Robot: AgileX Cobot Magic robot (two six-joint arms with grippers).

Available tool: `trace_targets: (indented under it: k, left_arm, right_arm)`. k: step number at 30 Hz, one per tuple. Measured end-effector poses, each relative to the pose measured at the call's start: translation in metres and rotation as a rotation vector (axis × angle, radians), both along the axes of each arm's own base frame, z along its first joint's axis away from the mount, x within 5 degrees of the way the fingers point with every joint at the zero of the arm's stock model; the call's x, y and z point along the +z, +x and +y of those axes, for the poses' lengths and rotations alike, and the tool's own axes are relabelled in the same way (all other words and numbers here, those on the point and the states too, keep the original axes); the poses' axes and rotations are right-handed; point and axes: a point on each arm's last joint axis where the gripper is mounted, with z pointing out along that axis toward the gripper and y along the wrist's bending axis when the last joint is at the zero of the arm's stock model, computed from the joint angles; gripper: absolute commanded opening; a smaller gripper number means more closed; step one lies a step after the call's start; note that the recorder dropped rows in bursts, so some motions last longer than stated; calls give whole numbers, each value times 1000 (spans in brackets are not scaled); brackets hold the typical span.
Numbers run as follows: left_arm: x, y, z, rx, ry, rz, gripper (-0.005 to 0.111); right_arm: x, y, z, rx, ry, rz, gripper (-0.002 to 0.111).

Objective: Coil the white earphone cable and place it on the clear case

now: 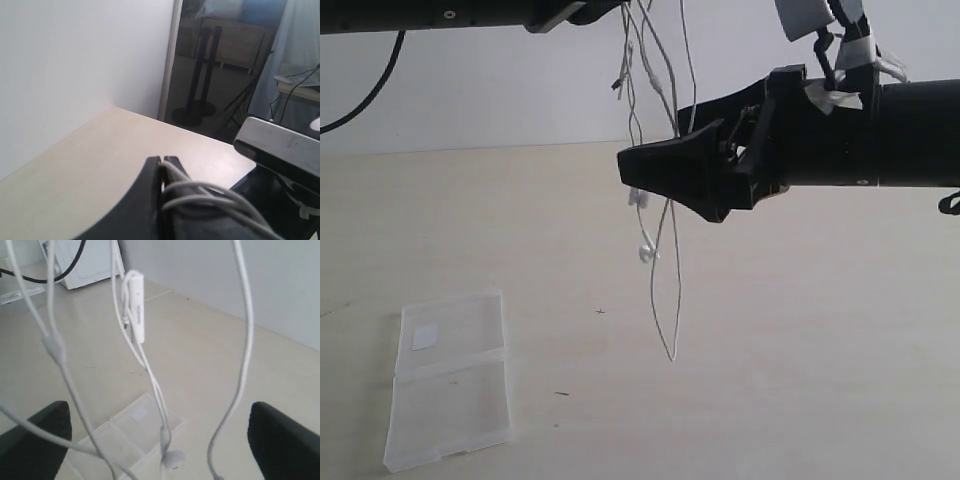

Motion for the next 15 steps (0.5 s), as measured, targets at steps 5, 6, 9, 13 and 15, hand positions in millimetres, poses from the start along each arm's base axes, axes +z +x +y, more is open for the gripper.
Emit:
trace_targets:
  k: [5,6,9,13,15]
  left_arm:
    - [1,-1,-1,-14,-4,-2,0]
    - [2,-1,-1,-15,-6,-6,0]
    - [4,-1,-1,-14,-16,-6,0]
    - [5,0,-1,-5,-18,-6,0]
    - [4,1,0,9,-16,-4,0]
  right_arm:
    - [8,4,1,-4,7,-27,91]
    - [9,4,1,-4,8,-29,91]
    - [9,5,1,-5,7,-29,91]
    - [-2,11,2,-19,-9,10,91]
    - [-6,14,3,-23,-12,30,91]
